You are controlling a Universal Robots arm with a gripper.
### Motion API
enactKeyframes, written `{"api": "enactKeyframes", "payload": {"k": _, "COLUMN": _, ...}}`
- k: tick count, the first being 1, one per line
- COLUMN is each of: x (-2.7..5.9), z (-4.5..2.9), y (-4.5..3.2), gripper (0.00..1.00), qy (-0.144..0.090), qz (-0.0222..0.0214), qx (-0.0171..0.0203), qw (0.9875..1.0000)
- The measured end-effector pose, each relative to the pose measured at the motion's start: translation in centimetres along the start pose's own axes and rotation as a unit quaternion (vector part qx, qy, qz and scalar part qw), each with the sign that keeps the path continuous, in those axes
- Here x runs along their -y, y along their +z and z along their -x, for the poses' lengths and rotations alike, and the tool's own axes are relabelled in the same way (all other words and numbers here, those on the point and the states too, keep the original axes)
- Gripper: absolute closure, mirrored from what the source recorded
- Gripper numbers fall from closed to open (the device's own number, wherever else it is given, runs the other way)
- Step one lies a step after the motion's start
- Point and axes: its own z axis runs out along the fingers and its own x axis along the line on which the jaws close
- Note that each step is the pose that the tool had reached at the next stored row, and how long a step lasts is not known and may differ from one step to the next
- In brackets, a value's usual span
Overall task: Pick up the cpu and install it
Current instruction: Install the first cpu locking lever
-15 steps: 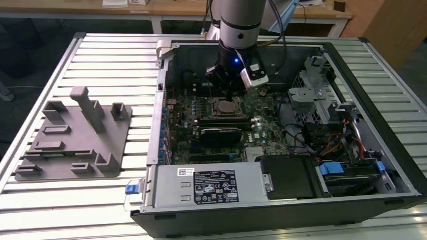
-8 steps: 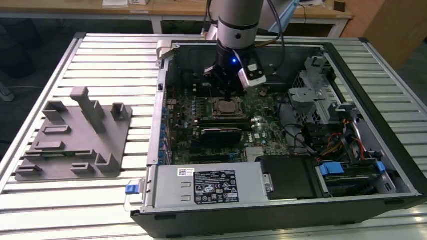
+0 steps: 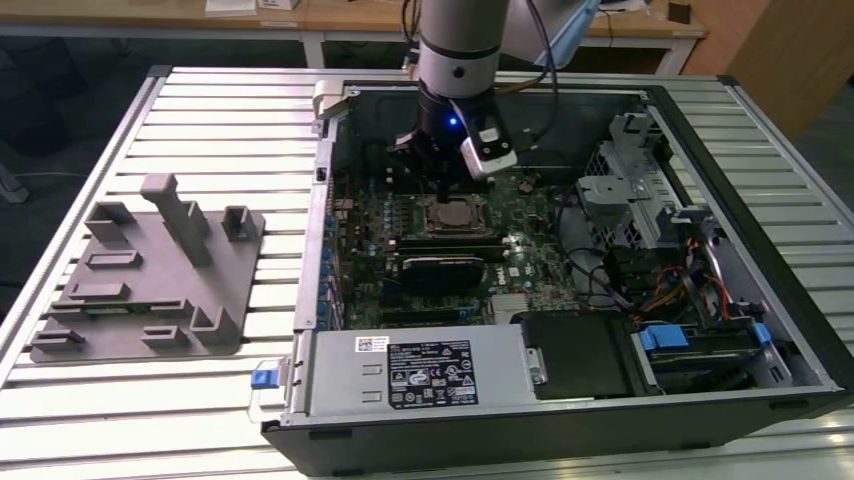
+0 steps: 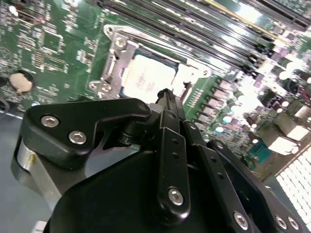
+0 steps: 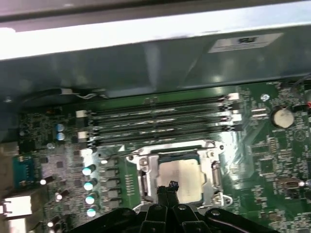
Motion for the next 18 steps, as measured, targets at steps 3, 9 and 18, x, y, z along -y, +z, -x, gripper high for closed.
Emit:
{"api": "enactKeyframes", "payload": {"k": 3, "x": 0.11, "z": -0.8, "y": 0.0, "gripper": 0.89, "qy": 0.0, "qz": 0.0, "qx": 0.0001, "qw": 1.0}}
{"api": "enactKeyframes", "payload": {"k": 9, "x": 0.28, "z": -2.12, "y": -0.01, "gripper": 0.89, "qy": 0.0, "qz": 0.0, "qx": 0.0002, "qw": 1.0}}
{"api": "enactKeyframes", "payload": {"k": 18, "x": 0.46, "z": -3.46, "y": -0.02, "gripper": 0.89, "qy": 0.0, "qz": 0.0001, "qx": 0.0002, "qw": 1.0}}
